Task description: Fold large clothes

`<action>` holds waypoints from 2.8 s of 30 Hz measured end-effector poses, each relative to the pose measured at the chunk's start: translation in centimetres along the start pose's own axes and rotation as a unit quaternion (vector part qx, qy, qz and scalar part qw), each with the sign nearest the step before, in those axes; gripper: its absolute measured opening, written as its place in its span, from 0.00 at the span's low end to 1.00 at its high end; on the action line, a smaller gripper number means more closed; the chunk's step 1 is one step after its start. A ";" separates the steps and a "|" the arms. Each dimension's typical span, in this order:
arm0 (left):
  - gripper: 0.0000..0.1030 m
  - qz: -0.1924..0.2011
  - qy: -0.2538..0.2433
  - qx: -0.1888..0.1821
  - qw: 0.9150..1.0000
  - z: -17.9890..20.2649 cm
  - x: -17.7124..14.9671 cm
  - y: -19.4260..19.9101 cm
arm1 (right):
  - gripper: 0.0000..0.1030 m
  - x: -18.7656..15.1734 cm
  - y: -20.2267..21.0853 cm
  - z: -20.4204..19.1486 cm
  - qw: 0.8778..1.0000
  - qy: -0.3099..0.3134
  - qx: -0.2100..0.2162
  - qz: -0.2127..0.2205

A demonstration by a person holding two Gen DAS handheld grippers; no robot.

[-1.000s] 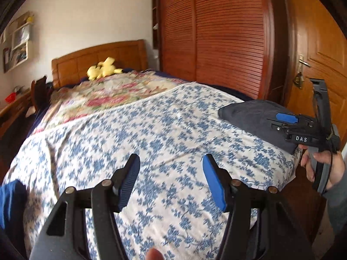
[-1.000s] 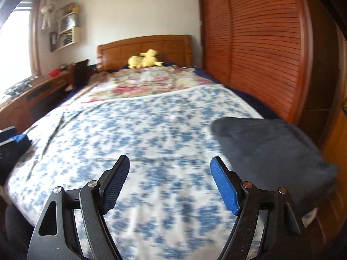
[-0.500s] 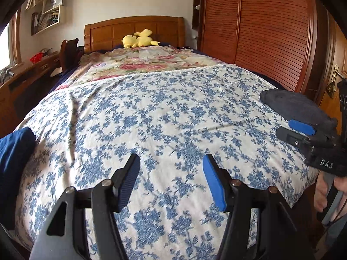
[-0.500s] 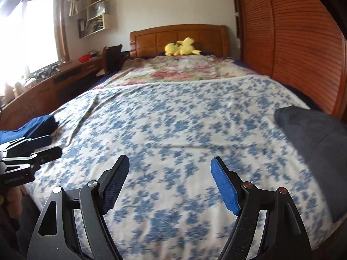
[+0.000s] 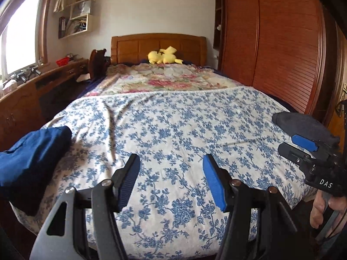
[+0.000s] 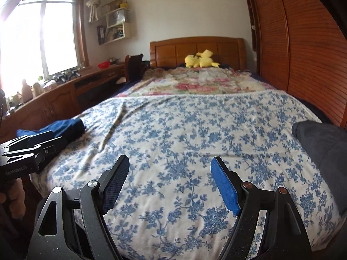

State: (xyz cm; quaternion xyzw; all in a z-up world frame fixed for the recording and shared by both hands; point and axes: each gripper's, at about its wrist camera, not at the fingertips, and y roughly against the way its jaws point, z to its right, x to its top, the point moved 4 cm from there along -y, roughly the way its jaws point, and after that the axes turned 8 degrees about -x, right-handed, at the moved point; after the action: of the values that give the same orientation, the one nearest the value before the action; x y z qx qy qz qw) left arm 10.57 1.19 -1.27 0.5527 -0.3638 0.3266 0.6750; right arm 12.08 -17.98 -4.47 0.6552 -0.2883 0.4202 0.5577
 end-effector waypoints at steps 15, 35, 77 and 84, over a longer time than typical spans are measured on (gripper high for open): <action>0.58 0.053 -0.005 0.017 0.998 0.1 0.7 4.0 | 0.77 2.2 3.6 0.5 0.999 -0.013 -0.007 0.050; 0.58 0.053 0.003 0.016 0.998 -0.3 0.3 3.9 | 0.77 1.8 3.2 0.2 0.999 -0.013 -0.002 0.044; 0.58 0.052 0.001 0.014 0.999 0.1 0.1 3.8 | 0.77 1.3 3.2 0.3 0.999 -0.012 -0.001 0.038; 0.58 0.052 0.002 0.013 0.999 0.1 0.1 3.8 | 0.77 1.0 3.1 0.5 0.999 -0.013 -0.001 0.036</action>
State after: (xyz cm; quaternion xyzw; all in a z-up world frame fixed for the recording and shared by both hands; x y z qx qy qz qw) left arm 7.38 1.72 0.77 0.5413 -0.3865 0.3672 0.6502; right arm 10.03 -19.09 -2.06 0.6496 -0.3196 0.4312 0.5385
